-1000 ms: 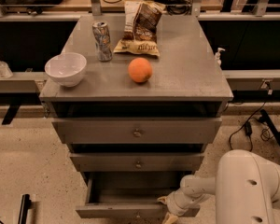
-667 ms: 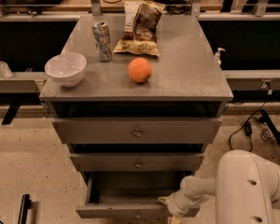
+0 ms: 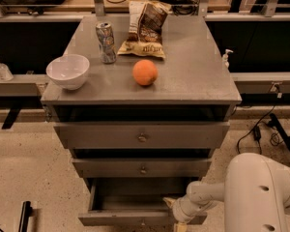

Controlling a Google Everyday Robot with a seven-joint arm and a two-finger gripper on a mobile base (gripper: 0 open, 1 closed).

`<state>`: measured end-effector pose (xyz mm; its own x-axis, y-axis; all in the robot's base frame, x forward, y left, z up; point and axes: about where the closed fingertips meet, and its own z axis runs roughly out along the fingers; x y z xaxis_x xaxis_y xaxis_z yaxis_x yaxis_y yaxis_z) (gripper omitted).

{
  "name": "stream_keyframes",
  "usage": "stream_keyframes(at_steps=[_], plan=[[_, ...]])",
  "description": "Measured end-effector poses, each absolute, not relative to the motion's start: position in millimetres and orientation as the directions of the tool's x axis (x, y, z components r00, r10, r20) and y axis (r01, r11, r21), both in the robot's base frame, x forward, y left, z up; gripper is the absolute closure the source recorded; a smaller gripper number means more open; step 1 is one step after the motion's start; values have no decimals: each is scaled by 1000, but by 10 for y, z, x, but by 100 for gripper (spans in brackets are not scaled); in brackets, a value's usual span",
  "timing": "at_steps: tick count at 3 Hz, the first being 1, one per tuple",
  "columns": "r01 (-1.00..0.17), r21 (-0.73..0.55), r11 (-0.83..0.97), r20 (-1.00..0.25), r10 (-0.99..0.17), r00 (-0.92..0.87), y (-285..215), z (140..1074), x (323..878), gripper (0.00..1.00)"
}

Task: Open bottom drawer

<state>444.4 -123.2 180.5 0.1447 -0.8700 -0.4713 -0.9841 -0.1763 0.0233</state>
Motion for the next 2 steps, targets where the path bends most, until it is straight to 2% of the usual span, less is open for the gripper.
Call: stream_keyframes(at_steps=[1,2], plan=[[-981,-54,-186,-461,-867,190,-1183,2107,4467,17],[-971,-147,-188,-439,-867,235,-1111,2513,4481,40]])
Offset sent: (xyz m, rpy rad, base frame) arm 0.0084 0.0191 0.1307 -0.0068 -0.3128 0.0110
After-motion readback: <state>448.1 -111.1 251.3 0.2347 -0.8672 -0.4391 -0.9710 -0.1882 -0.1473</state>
